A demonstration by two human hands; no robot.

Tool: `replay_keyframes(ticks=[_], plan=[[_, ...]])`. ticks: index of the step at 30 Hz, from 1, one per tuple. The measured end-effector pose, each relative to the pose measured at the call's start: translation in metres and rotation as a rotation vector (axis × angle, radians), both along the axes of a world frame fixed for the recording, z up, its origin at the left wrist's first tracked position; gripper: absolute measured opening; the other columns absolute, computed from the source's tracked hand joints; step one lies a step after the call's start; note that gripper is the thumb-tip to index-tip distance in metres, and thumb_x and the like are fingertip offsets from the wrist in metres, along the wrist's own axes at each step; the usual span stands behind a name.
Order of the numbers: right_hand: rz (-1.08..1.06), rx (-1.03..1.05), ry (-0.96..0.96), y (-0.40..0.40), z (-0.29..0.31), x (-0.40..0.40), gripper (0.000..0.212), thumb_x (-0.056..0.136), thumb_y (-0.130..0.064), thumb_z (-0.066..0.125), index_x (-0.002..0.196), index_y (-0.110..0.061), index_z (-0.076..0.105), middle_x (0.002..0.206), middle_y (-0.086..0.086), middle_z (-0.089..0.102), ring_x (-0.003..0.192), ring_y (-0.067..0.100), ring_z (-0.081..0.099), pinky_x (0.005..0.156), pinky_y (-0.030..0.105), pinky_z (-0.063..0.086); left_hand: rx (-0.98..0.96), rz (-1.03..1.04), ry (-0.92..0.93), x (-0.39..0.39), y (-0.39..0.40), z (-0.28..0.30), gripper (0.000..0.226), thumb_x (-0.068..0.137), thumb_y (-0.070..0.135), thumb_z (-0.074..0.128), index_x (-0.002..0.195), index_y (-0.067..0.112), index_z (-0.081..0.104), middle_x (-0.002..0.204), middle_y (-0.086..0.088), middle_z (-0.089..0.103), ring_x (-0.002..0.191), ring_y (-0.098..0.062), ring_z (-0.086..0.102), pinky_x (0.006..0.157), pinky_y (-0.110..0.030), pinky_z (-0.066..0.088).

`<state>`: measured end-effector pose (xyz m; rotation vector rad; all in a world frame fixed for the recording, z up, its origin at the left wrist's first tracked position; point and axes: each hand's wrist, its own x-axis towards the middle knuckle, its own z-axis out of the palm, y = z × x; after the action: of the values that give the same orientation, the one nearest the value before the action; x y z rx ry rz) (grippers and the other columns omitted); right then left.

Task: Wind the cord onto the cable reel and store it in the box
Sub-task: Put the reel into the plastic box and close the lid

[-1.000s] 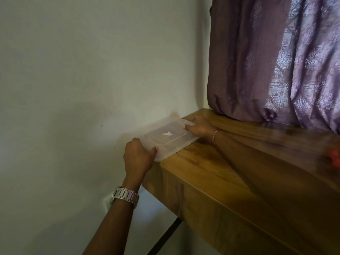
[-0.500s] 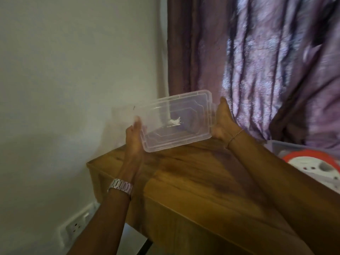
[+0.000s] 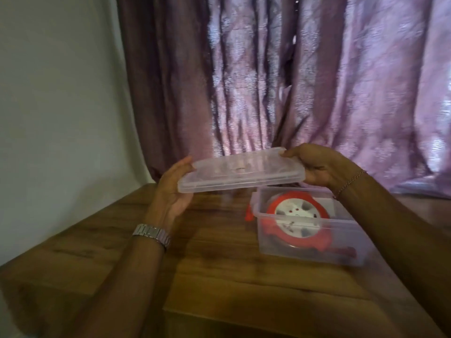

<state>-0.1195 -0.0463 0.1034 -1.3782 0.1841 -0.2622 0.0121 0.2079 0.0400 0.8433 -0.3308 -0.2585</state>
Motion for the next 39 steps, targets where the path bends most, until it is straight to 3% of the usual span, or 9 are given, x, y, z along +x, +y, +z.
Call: replay_keyframes(ticks=[4,7,11,18,21,25,28,35,39], plan=[[-0.250,-0.133,-0.009,-0.031,-0.009,-0.032,0.022,0.094,-0.002,0.049,0.113,0.006,0.056,0.064,0.011,0.071,0.051,0.020,0.068,0.041,0.028,0.052,0.208,-0.172,-0.068,-0.014,-0.041,0.002,0.054,0.075,-0.001,0.065,0.126,-0.018,0.058,0.119,-0.030,0.061,0.103,-0.037,0.065,0.083,-0.034,0.063],[-0.395,-0.296,0.028,-0.052,-0.018,-0.048,0.024,0.092,-0.006,0.054,0.112,0.007,0.056,0.069,0.012,0.067,0.043,0.014,0.063,0.038,0.023,0.048,0.295,-0.172,-0.094,-0.019,-0.070,-0.002,0.027,0.093,-0.003,0.053,0.116,-0.007,0.066,0.108,-0.026,0.068,0.084,-0.028,0.074,0.069,-0.031,0.063],[-0.448,-0.411,0.079,-0.073,-0.032,-0.067,0.021,0.093,-0.006,0.048,0.107,0.007,0.056,0.070,0.011,0.059,0.049,0.017,0.059,0.036,0.016,0.041,0.408,-0.161,-0.117,-0.028,-0.098,-0.010,0.033,0.094,0.004,0.055,0.124,0.001,0.069,0.129,-0.032,0.067,0.102,-0.036,0.066,0.078,-0.042,0.056],[-0.449,-0.493,0.178,-0.100,-0.056,-0.074,0.025,0.093,-0.010,0.043,0.105,0.006,0.058,0.086,0.015,0.065,0.072,0.025,0.062,0.059,0.029,0.052,0.513,-0.136,-0.174,-0.037,-0.123,-0.030,0.033,0.095,0.005,0.054,0.121,0.009,0.073,0.121,-0.023,0.075,0.104,-0.038,0.070,0.090,-0.048,0.054],[-0.457,-0.505,0.199,-0.103,-0.065,-0.073,0.026,0.092,-0.012,0.043,0.104,0.005,0.058,0.094,0.018,0.066,0.081,0.029,0.063,0.072,0.035,0.052,0.532,-0.128,-0.182,-0.034,-0.127,-0.037,0.034,0.095,0.000,0.051,0.120,0.009,0.073,0.100,-0.013,0.081,0.085,-0.027,0.077,0.073,-0.038,0.061],[-0.441,-0.532,0.243,-0.105,-0.076,-0.071,0.026,0.090,-0.014,0.042,0.100,0.004,0.057,0.092,0.019,0.064,0.078,0.032,0.063,0.069,0.040,0.051,0.557,-0.138,-0.248,-0.033,-0.127,-0.046,0.028,0.098,-0.004,0.048,0.106,0.010,0.071,0.072,-0.001,0.080,0.060,-0.014,0.075,0.049,-0.025,0.057],[-0.426,-0.513,0.257,-0.107,-0.081,-0.069,0.025,0.089,-0.013,0.042,0.099,0.005,0.056,0.087,0.019,0.062,0.070,0.032,0.060,0.063,0.041,0.048,0.528,-0.161,-0.264,-0.031,-0.126,-0.050,0.030,0.098,-0.002,0.048,0.109,0.010,0.073,0.080,-0.004,0.081,0.069,-0.018,0.076,0.053,-0.025,0.058],[-0.400,-0.481,0.291,-0.116,-0.082,-0.064,0.026,0.087,-0.013,0.040,0.098,0.003,0.057,0.106,0.028,0.064,0.094,0.043,0.065,0.068,0.043,0.049,0.546,-0.150,-0.260,-0.023,-0.130,-0.049,0.028,0.097,-0.005,0.052,0.112,0.005,0.074,0.088,-0.012,0.080,0.074,-0.023,0.077,0.058,-0.031,0.062],[-0.391,-0.456,0.291,-0.128,-0.083,-0.061,0.028,0.089,-0.008,0.039,0.105,0.008,0.056,0.101,0.027,0.065,0.082,0.038,0.064,0.070,0.045,0.049,0.545,-0.122,-0.245,-0.022,-0.139,-0.052,0.025,0.095,-0.009,0.056,0.107,0.003,0.074,0.091,-0.016,0.078,0.076,-0.026,0.073,0.061,-0.031,0.063]])
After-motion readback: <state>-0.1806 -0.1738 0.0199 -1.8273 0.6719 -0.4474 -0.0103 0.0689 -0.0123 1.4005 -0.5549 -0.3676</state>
